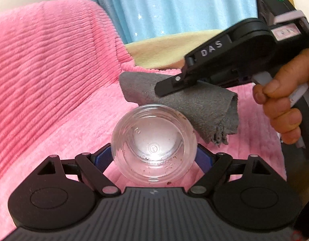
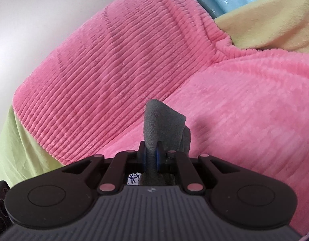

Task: Clean container
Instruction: 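Hold the jar in the left gripper while the right gripper wipes its base with the cloth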

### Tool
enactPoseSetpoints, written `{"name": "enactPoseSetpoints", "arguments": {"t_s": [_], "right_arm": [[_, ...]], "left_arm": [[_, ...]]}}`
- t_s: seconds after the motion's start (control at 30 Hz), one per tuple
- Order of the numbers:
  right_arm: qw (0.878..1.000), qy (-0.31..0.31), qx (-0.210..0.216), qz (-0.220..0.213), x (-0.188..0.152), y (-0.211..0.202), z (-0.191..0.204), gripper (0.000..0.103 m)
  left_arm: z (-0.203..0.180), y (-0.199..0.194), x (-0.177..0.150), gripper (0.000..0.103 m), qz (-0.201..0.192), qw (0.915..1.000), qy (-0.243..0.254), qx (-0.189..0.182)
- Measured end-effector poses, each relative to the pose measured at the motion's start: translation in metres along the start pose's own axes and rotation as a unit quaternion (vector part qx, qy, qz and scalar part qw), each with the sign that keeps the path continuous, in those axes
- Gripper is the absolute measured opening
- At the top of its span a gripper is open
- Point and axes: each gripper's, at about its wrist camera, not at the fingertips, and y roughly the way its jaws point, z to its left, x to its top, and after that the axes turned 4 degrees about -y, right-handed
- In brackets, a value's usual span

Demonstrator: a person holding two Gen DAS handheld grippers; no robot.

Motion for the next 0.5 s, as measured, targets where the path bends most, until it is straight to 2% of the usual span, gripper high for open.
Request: {"name": "enactPoseSetpoints", "arguments": {"t_s": [0.13, 0.3, 0.5], "right_arm": [[1.0, 0.003, -0.01, 0.003, 0.0, -0.001, -0.003, 0.007], [0.999, -0.002, -0.014, 0.03, -0.002, 0.006, -0.003, 0.007], [0.998, -0.02, -0.038, 0.045, -0.006, 0.013, -0.002, 0.007]], "left_arm": [[-0.001, -0.003, 0.005, 0.085, -0.026, 0.9996, -0.011, -0.004], [0.001, -0.004, 0.005, 0.085, -0.025, 0.9997, 0.0, -0.009], [0.009, 0.007, 0.001, 0.086, -0.039, 0.9988, -0.03, 0.005]]}}
